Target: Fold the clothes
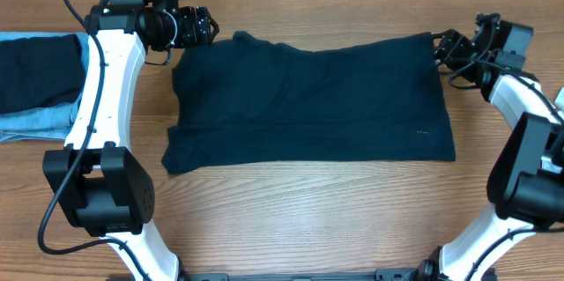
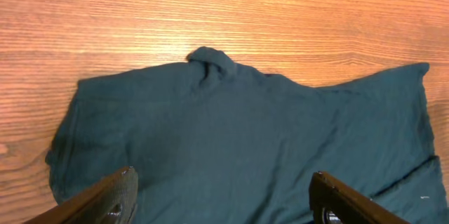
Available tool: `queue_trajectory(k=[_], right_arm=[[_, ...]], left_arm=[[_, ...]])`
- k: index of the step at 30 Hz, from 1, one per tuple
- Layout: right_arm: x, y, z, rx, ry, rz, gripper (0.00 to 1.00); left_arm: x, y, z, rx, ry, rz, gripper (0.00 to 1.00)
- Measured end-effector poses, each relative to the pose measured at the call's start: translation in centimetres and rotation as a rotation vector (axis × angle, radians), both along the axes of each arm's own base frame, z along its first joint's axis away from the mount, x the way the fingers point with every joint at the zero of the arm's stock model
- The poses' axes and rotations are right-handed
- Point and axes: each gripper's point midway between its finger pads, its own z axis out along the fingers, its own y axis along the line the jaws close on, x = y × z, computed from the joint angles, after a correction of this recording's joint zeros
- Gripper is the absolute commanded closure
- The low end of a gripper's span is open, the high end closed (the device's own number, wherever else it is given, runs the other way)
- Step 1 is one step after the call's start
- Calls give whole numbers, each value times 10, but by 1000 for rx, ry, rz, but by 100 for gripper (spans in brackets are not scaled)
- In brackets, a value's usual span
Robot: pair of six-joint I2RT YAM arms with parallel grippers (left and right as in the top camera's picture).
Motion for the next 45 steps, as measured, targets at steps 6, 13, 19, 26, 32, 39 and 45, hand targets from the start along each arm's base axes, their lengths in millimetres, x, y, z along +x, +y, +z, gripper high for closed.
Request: queue_trajectory(k=[6, 13, 19, 26, 32, 39, 45], right_arm=[[17, -10, -19, 23, -44, -36, 29], [19, -8, -57, 51, -1, -46, 30], [18, -7, -63, 58, 16, -47, 36], [14, 2, -65, 76, 50, -11, 38], [11, 15, -64, 108, 52, 49, 39], [4, 26, -66, 144, 68, 99, 67], [3, 26, -68, 150, 70, 105, 83]], left_arm=[[-6, -6, -3, -1, 27, -11, 21], [-11, -19, -5, -1, 45, -35, 22], [-13, -22, -7, 11, 50, -39, 23], [-12, -21, -7, 21, 51, -35, 23], [-14, -21, -9, 24, 63, -30, 23], [-15, -19, -10, 32, 67, -25, 22], [-15, -19, -10, 33, 68, -25, 22]])
